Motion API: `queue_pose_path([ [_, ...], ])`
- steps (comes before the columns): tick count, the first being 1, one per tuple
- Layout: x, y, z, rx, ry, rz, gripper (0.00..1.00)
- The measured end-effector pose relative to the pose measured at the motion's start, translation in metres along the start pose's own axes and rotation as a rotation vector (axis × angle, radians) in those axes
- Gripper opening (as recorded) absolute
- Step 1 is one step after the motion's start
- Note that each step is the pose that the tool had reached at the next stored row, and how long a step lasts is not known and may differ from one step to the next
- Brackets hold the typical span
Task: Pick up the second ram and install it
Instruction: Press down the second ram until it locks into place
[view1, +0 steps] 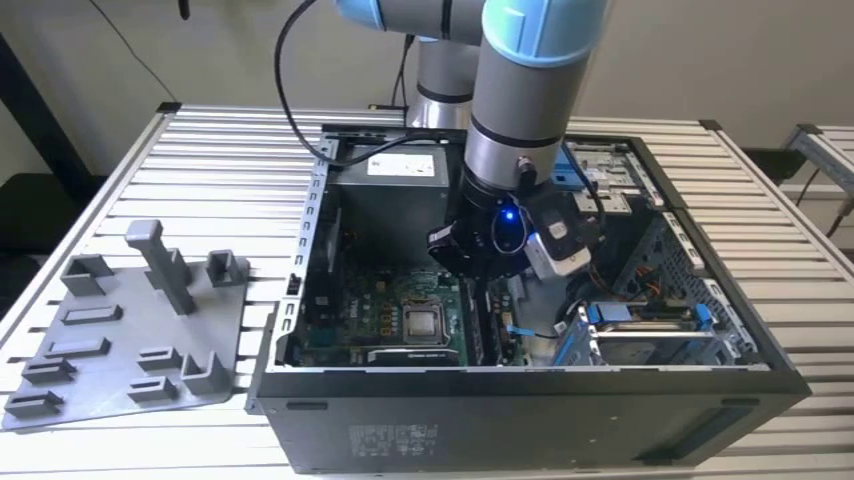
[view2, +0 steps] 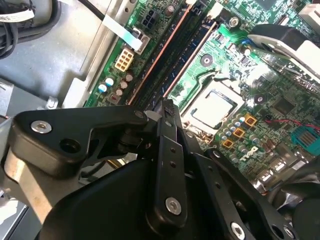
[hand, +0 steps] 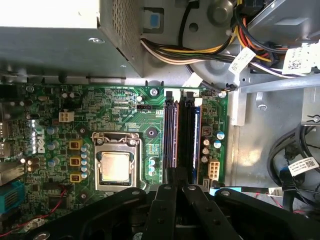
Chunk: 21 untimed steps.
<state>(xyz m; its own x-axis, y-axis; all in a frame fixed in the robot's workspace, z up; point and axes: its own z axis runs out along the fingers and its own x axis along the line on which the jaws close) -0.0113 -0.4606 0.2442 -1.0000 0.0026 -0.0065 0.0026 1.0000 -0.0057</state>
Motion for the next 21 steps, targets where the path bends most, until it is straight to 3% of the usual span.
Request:
queue_pose_path([
  [12,-0.0001,0.0,0.0,-0.0004,0.0001,-0.005,0.11],
  [16,0.0,0.0,0.0,-0.0008,-0.0006,-0.049,0.11],
  [21,0.0001,0.0,0.0001,-0.0013,-0.0011,-0.138,0.11],
])
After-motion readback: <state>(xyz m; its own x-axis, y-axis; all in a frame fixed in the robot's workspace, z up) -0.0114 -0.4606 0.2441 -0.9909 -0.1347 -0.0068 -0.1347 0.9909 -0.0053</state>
